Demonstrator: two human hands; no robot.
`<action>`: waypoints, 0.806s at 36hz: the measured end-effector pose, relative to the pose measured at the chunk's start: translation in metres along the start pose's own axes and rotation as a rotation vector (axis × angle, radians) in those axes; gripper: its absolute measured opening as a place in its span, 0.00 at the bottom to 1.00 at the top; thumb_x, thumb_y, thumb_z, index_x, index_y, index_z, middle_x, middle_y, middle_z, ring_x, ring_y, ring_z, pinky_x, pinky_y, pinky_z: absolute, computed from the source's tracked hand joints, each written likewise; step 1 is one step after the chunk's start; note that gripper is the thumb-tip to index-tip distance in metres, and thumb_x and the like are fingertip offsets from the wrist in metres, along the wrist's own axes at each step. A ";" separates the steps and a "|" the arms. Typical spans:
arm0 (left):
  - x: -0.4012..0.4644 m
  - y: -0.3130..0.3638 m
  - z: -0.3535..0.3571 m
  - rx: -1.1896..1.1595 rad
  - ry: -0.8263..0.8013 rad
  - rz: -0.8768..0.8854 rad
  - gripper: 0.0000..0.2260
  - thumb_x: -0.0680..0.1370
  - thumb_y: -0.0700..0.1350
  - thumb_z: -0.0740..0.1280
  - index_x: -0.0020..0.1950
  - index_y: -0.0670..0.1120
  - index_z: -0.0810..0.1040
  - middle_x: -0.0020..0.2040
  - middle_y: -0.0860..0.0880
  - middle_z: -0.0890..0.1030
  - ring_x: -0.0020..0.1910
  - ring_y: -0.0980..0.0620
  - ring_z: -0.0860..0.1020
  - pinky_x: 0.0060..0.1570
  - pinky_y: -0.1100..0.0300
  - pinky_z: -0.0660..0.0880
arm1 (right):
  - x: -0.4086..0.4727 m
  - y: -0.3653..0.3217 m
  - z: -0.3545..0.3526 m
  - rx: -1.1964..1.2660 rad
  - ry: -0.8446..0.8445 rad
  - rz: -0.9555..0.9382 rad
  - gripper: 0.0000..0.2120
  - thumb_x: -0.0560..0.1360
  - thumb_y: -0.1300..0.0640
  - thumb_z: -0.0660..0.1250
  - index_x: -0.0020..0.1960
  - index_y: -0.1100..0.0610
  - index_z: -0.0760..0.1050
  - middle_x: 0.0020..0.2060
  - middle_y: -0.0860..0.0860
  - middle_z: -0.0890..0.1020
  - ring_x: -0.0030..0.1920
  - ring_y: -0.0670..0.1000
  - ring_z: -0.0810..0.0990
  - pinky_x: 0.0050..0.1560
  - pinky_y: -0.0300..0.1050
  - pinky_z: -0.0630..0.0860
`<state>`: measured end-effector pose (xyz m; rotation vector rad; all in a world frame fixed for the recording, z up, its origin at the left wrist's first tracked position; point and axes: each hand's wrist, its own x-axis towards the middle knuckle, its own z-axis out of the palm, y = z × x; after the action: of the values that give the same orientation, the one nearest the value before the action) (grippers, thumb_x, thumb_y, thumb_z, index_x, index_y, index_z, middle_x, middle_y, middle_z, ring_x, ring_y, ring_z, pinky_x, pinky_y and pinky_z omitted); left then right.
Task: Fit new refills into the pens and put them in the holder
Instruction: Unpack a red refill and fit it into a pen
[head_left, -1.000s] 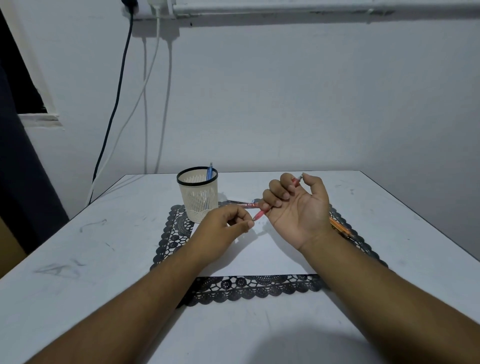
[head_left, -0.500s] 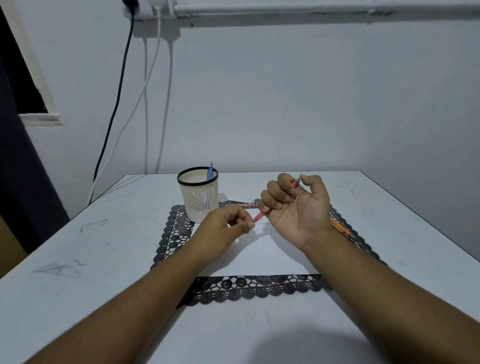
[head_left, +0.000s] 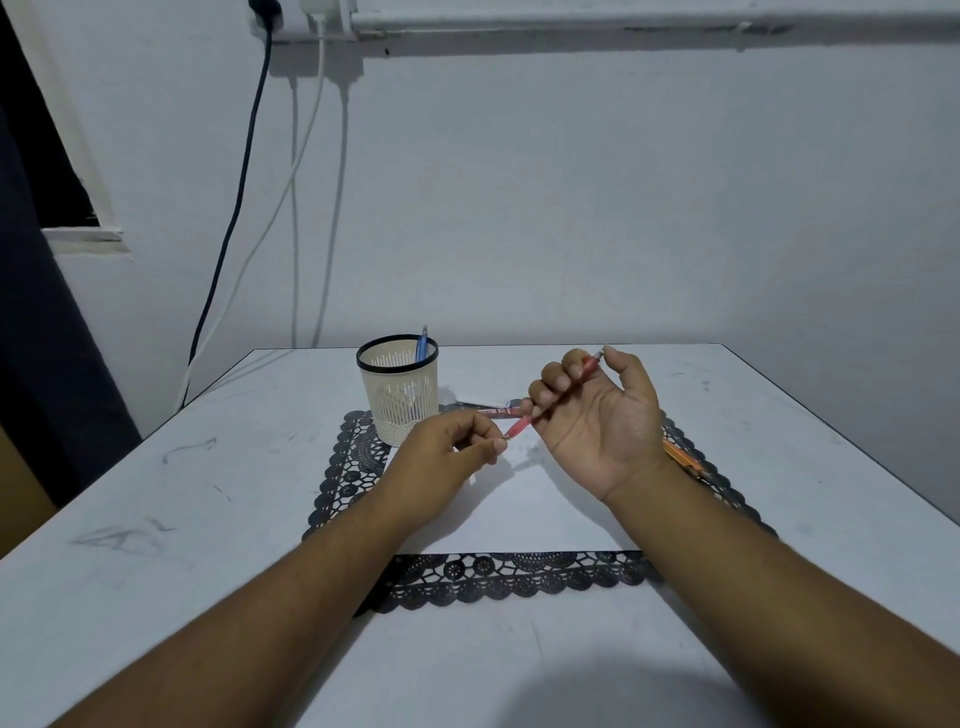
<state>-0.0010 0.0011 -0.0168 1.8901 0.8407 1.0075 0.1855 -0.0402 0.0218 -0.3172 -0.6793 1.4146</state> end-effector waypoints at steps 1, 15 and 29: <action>0.000 0.000 -0.001 -0.006 0.016 -0.008 0.05 0.79 0.42 0.72 0.44 0.48 0.82 0.37 0.50 0.80 0.37 0.54 0.75 0.40 0.59 0.70 | 0.001 0.000 0.000 0.012 0.018 -0.007 0.15 0.75 0.47 0.58 0.37 0.56 0.70 0.34 0.52 0.70 0.35 0.54 0.70 0.49 0.52 0.69; -0.001 0.006 -0.001 -0.110 0.013 -0.057 0.03 0.79 0.41 0.73 0.45 0.44 0.83 0.38 0.49 0.84 0.36 0.55 0.76 0.36 0.67 0.72 | -0.001 -0.006 0.001 0.006 0.009 -0.071 0.09 0.72 0.54 0.54 0.37 0.52 0.54 0.32 0.50 0.58 0.35 0.52 0.55 0.39 0.48 0.61; -0.001 0.007 0.000 -0.105 -0.016 -0.051 0.05 0.80 0.41 0.71 0.47 0.40 0.83 0.39 0.48 0.85 0.37 0.53 0.76 0.38 0.63 0.71 | -0.003 -0.009 0.001 0.006 -0.035 -0.062 0.09 0.72 0.51 0.55 0.35 0.52 0.58 0.32 0.50 0.59 0.35 0.52 0.56 0.39 0.48 0.61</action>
<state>-0.0005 -0.0027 -0.0112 1.7778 0.8075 0.9848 0.1917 -0.0445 0.0271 -0.2644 -0.7077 1.3658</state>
